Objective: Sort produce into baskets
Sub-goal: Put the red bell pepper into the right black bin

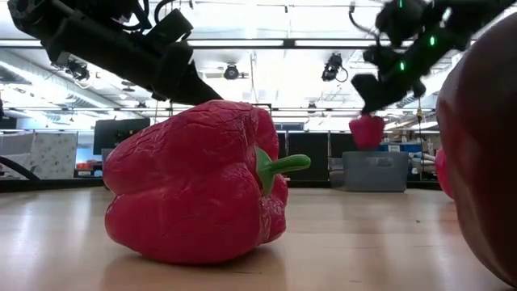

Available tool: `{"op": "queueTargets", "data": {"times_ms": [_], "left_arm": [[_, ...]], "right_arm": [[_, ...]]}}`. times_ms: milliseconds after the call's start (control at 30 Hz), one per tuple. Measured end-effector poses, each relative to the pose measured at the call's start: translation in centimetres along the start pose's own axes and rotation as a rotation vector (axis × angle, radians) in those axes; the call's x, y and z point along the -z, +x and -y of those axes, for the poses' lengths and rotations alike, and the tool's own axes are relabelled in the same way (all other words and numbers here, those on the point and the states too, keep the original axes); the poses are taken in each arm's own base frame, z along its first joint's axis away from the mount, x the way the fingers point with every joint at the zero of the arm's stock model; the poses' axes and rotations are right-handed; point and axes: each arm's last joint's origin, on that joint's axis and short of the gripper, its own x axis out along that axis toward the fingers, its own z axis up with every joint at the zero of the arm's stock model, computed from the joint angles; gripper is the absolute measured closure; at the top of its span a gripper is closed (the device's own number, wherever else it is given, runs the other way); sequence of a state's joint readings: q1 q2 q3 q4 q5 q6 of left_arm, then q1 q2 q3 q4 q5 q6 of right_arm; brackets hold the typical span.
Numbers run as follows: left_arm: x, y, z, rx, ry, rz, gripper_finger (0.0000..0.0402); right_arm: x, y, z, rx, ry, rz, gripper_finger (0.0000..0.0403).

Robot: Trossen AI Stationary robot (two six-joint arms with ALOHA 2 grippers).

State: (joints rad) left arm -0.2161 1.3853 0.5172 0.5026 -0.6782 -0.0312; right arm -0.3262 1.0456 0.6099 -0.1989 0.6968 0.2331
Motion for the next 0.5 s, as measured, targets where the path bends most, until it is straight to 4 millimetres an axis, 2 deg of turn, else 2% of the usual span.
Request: {"op": "queueTargets", "data": {"times_ms": [167,300,500], "left_arm": [[0.1,0.0,0.0,-0.002,0.006,-0.007,0.0219],[0.1,0.0,0.0,-0.002,-0.002,-0.006,0.0219],[0.1,0.0,0.0,-0.002,-0.049,-0.007,0.0219]], "right_arm": [[2.4,2.5,1.6,-0.052,0.092,0.022,0.0402],[2.8,3.5,2.8,-0.058,0.145,0.032,0.0391],[3.4,5.0,3.8,-0.054,0.165,-0.035,0.0350]]}}
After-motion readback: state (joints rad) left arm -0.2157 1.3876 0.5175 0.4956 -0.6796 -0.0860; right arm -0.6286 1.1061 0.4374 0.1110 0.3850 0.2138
